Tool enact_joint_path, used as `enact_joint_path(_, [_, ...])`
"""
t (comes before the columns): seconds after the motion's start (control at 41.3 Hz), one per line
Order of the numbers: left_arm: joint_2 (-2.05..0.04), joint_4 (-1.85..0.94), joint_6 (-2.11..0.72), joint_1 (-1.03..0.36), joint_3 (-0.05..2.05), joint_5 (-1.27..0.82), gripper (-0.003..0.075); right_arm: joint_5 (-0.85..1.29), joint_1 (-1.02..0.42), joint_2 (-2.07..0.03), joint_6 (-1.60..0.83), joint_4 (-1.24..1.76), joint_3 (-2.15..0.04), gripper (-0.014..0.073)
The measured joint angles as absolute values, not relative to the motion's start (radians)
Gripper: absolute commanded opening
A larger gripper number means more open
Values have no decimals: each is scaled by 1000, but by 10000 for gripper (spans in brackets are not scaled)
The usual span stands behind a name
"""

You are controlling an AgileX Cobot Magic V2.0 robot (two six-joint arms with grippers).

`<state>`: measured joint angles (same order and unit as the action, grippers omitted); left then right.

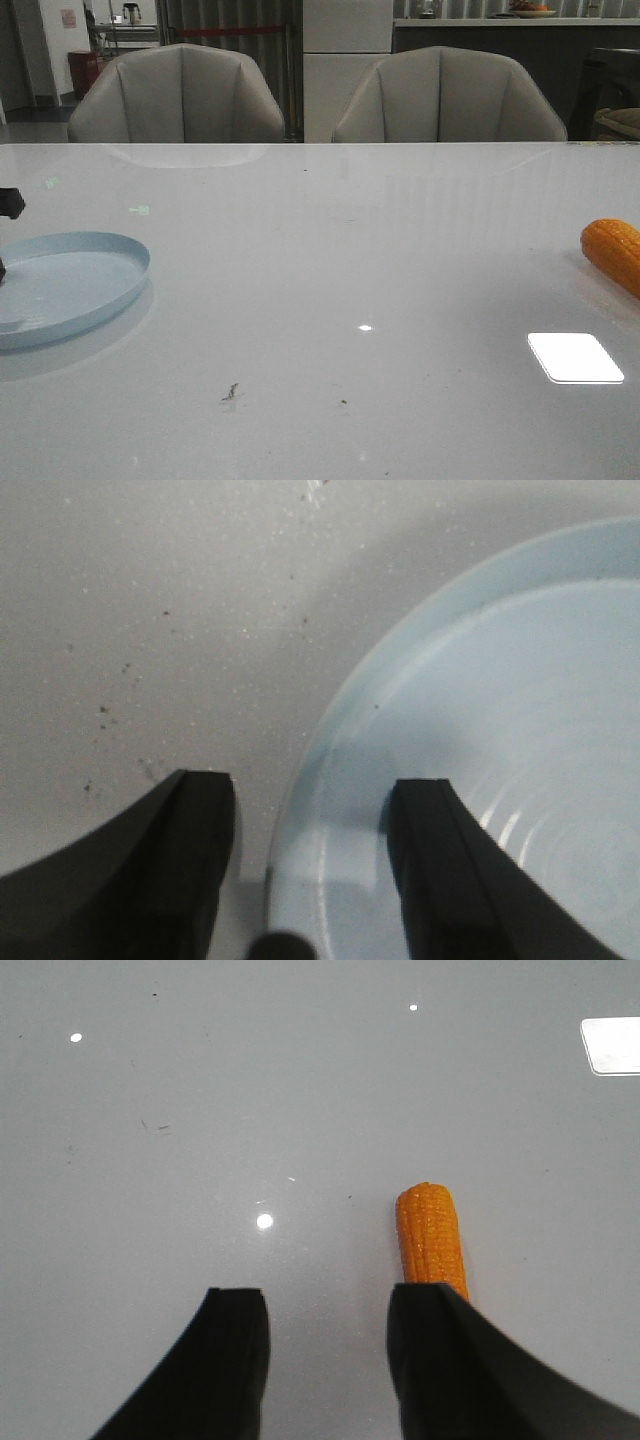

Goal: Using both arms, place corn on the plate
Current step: 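Lower the left gripper to the blue plate's rim and push it inward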

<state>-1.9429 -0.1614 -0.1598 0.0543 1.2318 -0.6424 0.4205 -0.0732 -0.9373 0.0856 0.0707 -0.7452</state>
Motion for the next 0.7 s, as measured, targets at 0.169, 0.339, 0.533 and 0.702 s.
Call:
enact_joint_path(0.169, [-1944,-161,-160,54,1232,-667,217,420,-73,-937,86,71,-745,408])
enact_joint_path(0.339, [-1948,-158,-160,55,1240,-697,97,420,-73,-937,86,71,-745,408])
enact_joint_path(0.533, [-1952,-175,-154,59,1251,-716,94,420,-73,-937,86,71,-745,408])
enact_joint_path(0.702, [-1965,-228,-154,59,1302,-798,94,420,-73,-937,86,71,-745,408])
